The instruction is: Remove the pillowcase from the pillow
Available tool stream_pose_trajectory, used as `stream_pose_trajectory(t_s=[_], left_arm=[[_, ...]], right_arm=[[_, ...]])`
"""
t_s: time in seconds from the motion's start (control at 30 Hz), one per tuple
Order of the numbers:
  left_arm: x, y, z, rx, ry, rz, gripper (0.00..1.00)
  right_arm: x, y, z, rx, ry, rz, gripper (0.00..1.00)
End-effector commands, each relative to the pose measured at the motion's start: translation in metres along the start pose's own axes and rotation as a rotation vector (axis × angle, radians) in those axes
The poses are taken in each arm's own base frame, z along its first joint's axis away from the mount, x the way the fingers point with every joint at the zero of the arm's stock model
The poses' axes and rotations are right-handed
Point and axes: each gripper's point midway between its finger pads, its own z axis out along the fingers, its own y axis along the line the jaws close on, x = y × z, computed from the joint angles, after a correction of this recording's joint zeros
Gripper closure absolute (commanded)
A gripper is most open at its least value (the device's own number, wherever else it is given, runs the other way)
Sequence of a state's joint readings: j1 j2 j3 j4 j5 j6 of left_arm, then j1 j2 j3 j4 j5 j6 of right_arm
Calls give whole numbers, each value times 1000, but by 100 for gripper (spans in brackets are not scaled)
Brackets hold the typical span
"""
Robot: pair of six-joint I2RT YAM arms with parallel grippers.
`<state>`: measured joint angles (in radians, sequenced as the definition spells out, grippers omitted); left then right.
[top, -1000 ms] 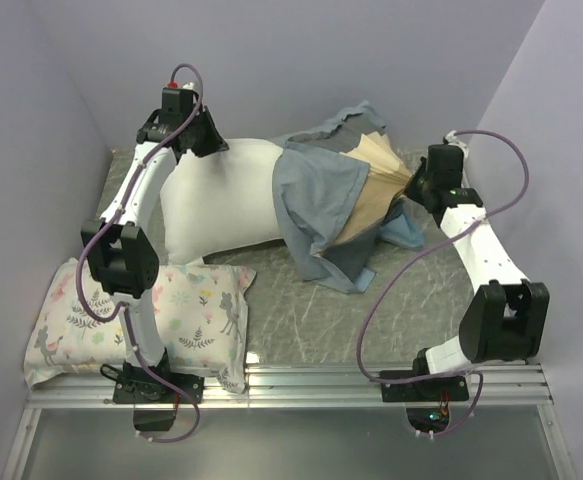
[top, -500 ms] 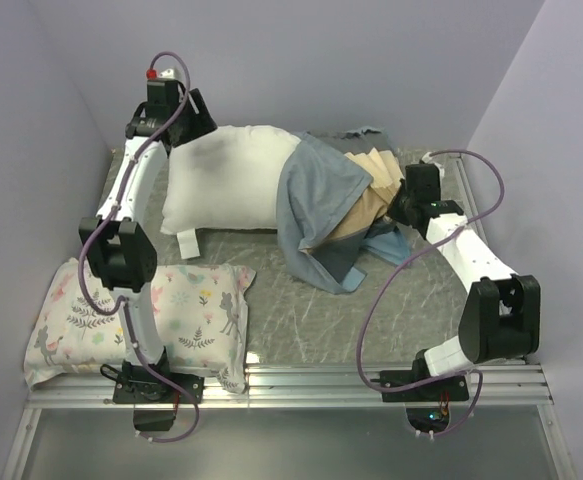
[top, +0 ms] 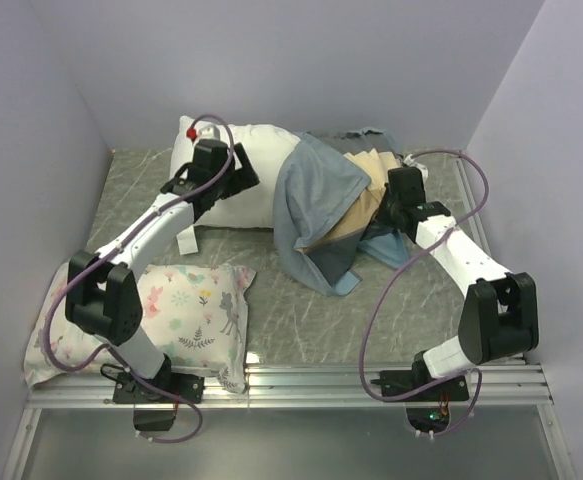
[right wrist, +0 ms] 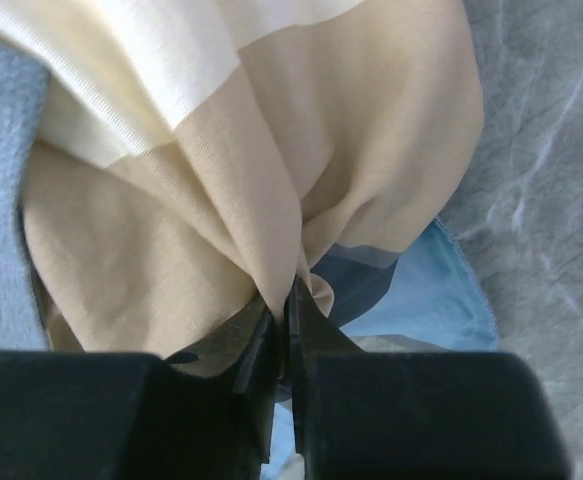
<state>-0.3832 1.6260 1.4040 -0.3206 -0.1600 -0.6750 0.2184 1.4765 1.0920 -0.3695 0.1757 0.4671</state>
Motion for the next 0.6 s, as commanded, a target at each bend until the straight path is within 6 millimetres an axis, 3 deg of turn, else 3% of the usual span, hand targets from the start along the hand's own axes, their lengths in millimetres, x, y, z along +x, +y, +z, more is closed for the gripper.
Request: stream_pose_trajectory(t_s=[0.0,0.03,0.07,0.17,0.2,0.23,0.27,0.3,0.33,0.37,0.4,0.43,0.47,0.5,0.53,0.57], left_arm=[[0,3,23,17,-63,-143,1],[4,3,28,24,-56,-148,1],[9,-1,32,50,-39,-164,1],[16,-6,47,68,-17,-174,6],[19,-5,50,64,-10,-173,12],[21,-3,53,56,-8,-172,29],[20,-2,54,49,-9,-173,40],[19,-2,54,47,-11,-173,51],[18,-2,54,45,-13,-168,74],[17,-3,53,38,-9,-162,82],[15,-3,52,38,-9,-157,90],[14,-3,51,33,-10,-152,100],[11,-4,50,35,-10,-147,100],[8,-7,47,42,-14,-143,100],[7,-8,46,47,-16,-139,100],[7,-7,45,47,-15,-135,100]], right_arm=[[-24,18,-28,-73,-84,-22,77],[-24,22,-33,-95,-91,-29,70],[-26,27,-38,-114,-102,-36,55],[-25,51,-61,-193,-141,-82,35],[-25,61,-73,-230,-164,-95,32],[-15,82,-81,-302,-169,-128,29],[-11,93,-87,-341,-181,-148,23],[-5,102,-87,-358,-176,-168,21],[-7,114,-88,-376,-185,-180,20],[0,129,-91,-400,-177,-223,19],[7,137,-77,-379,-150,-254,19],[-5,155,-82,-397,-177,-262,19],[4,165,-68,-370,-156,-303,18],[2,177,-67,-375,-158,-319,18],[-15,194,-74,-388,-190,-315,18],[-10,201,-58,-351,-177,-339,18]])
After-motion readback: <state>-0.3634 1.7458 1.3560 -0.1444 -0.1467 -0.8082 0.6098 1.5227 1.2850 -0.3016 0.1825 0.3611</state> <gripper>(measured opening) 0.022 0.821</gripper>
